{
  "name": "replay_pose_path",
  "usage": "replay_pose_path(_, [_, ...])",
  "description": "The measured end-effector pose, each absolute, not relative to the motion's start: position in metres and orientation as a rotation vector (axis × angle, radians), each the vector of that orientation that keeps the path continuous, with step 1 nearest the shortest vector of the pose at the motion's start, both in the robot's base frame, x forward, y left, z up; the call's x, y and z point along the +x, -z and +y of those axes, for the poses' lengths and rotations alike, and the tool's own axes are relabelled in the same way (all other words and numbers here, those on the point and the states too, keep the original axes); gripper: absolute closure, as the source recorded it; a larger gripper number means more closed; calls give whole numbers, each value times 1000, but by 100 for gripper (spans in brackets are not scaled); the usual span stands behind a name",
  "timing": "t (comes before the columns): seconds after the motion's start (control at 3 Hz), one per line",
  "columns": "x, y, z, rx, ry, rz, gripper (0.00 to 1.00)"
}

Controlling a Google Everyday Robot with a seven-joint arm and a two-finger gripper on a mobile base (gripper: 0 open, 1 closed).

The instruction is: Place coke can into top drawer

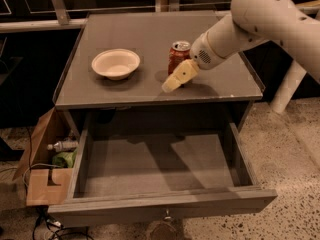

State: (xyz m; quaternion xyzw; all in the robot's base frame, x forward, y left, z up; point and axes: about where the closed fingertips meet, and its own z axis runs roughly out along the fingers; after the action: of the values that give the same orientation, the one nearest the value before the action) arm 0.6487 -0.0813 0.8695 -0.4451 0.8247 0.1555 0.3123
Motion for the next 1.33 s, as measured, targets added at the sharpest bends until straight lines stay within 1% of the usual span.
replay_pose_path(0.33, [658, -863, -67, -1187, -433, 2161, 0])
replay_pose_path(0.67, [658, -863, -67, -1187, -433, 2161, 19])
replay_pose_path(1.33, [658, -863, -67, -1187, -433, 2161, 66])
